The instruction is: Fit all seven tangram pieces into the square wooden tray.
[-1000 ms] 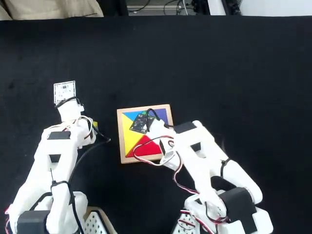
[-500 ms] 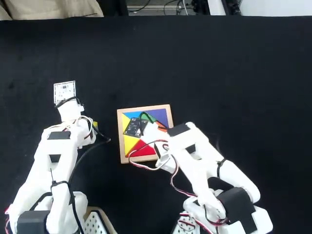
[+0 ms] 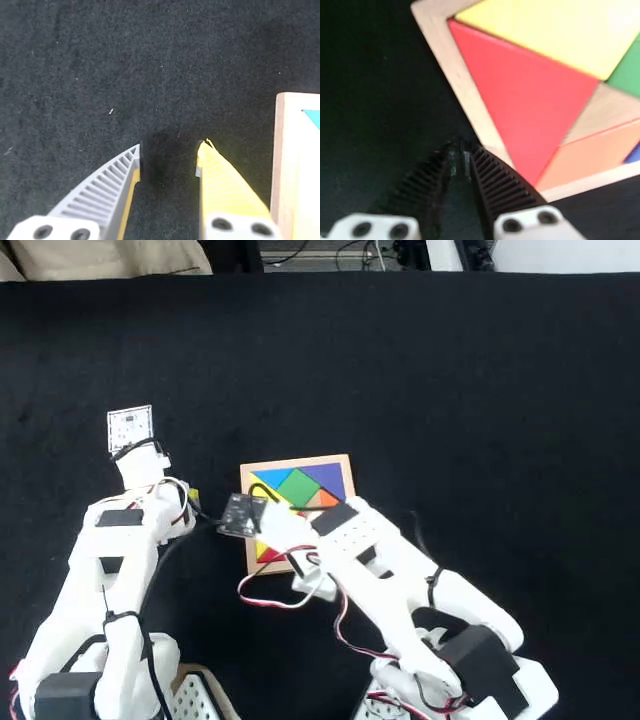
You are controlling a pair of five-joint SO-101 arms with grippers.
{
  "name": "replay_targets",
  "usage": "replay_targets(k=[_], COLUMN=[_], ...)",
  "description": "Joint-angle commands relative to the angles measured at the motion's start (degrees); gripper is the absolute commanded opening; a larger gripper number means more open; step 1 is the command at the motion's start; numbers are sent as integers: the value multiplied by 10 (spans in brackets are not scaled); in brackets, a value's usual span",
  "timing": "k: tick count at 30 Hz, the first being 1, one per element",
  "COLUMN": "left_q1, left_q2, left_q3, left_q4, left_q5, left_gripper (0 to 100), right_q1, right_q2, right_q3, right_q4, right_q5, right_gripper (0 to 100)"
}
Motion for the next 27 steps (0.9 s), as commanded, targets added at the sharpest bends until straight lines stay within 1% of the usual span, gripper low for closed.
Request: replay_targets(k=[1,5,9,12,16,27], left_q1=[1,1,-1,-14,-43,-42], left_q2=[1,1,1,-2,-4,-2], left_q3=[-19,-19,-19,-19,-22,-22], left_q4=[-6,-6,-6,-6,-6,-7], left_q5=[1,1,2,35,59,57], left_gripper=[191,191,191,191,191,191], right_q1=[-12,-18,-66,-91,-91,-91], right_q2=[2,8,63,113,145,146], right_q3=[-51,-73,-95,-116,-149,-153], right_q4=[-4,7,22,15,22,18], right_q5=[-5,-5,-5,-24,-42,-41], right_gripper=[11,11,11,11,11,11])
